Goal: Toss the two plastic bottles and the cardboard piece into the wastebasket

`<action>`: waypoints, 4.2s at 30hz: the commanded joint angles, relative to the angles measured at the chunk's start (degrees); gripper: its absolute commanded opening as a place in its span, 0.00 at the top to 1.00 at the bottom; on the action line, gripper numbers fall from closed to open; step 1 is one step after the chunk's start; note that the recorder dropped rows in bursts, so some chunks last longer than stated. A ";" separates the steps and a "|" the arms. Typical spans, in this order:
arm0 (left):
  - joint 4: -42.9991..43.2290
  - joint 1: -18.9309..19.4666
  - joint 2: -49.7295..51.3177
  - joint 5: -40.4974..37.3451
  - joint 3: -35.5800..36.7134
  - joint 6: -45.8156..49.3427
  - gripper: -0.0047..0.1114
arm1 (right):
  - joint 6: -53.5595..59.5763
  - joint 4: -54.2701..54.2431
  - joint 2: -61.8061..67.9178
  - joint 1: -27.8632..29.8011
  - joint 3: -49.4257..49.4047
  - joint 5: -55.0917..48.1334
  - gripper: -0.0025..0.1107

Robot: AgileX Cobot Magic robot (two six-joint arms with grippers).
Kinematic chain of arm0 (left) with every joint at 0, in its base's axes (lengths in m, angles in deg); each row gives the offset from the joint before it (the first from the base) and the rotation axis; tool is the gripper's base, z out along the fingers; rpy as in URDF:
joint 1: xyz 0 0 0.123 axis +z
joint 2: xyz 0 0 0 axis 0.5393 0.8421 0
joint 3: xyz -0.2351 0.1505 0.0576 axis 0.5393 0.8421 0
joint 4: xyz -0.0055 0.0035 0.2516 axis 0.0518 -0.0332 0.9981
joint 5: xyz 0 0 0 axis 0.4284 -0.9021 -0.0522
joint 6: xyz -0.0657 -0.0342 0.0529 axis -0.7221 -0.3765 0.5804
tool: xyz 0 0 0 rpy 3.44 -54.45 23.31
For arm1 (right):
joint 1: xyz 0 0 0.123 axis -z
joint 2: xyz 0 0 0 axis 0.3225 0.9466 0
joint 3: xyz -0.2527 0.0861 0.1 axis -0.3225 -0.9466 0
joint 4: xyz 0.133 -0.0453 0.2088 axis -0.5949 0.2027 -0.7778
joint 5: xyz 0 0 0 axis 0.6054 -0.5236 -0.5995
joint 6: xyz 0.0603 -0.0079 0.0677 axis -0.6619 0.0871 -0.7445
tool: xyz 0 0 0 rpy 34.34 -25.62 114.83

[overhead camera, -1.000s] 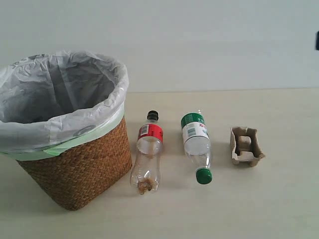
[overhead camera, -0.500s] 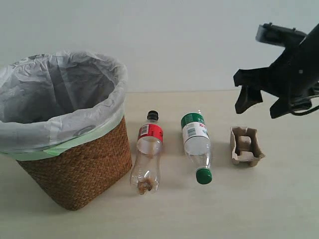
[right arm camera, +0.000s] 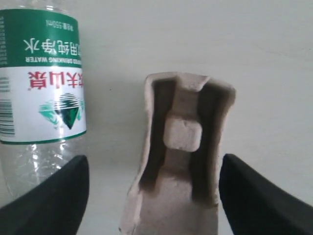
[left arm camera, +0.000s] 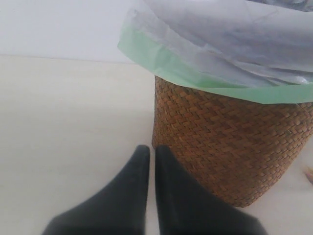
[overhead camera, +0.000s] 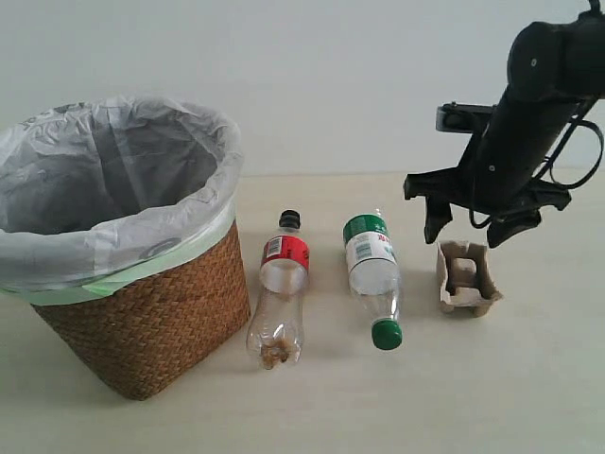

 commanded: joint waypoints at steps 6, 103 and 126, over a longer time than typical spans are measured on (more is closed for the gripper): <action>0.17 0.04 -0.19 0.07 0.23 -0.29 0.93 | -4.62 7.34 3.77 -0.26 0.52 0.67 0.39; 0.17 0.04 -0.19 0.07 0.23 -0.29 0.93 | -9.39 25.75 -8.56 -21.75 27.57 -18.55 0.38; 0.17 0.04 -0.19 0.07 0.23 -0.29 0.93 | -10.08 16.53 18.34 -16.14 27.57 -18.55 0.38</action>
